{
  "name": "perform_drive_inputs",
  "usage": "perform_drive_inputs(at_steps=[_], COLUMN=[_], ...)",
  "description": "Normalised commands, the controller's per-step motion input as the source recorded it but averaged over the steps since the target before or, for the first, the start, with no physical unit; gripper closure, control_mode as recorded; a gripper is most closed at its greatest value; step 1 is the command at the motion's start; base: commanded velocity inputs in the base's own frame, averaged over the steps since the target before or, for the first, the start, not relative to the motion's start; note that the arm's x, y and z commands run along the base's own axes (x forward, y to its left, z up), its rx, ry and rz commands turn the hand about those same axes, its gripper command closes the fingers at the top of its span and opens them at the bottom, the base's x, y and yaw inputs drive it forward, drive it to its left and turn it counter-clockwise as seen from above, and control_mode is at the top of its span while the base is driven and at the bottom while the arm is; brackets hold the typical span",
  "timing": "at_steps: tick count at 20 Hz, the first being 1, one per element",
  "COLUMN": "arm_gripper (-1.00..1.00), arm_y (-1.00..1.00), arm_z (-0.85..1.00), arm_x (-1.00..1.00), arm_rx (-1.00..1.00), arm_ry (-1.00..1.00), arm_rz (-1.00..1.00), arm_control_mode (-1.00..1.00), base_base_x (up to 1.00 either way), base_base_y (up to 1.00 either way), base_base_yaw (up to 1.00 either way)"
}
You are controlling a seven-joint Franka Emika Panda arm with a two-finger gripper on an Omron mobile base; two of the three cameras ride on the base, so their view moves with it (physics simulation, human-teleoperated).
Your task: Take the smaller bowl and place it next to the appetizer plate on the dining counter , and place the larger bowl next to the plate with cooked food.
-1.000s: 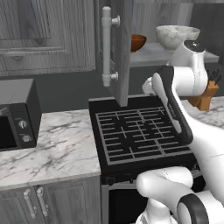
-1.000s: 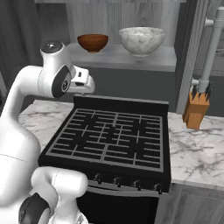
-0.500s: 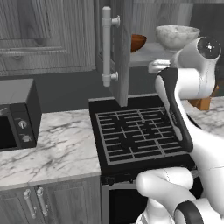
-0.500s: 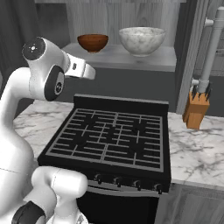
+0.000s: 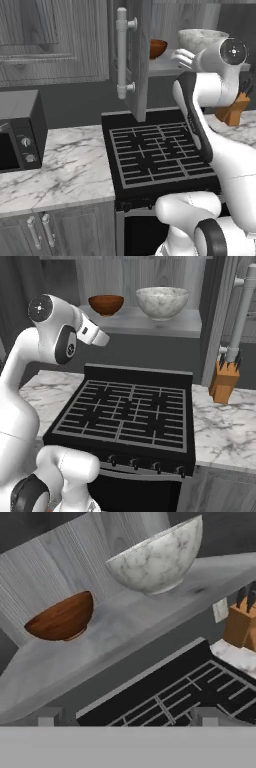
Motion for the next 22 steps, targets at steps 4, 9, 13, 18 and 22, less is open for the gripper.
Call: perform_drive_inputs(at_steps=[4, 9, 13, 18, 22], arm_gripper=[-1.0, -1.0, -1.0, -1.0, -1.0], arm_y=[-0.01, 0.09, 0.11, 0.05, 0.2], arm_z=[0.33, 0.02, 0.0, 0.0, 0.03], arm_x=[0.04, 0.39, 0.55, 0.77, 0.66], arm_rx=[0.27, 0.05, 0.0, 0.0, 0.0], arm_ry=[0.0, 0.0, 0.01, -0.01, -0.12], arm_rz=[0.01, 0.13, 0.11, 0.0, 0.0], arm_control_mode=[-1.0, -1.0, -1.0, -1.0, -1.0], base_base_x=[0.0, 0.0, 0.0, 0.0, 0.0], base_base_y=[0.0, 0.0, 0.0, 0.0, 0.0], base_base_yaw=[0.0, 0.0, 0.0, 0.0, 0.0])
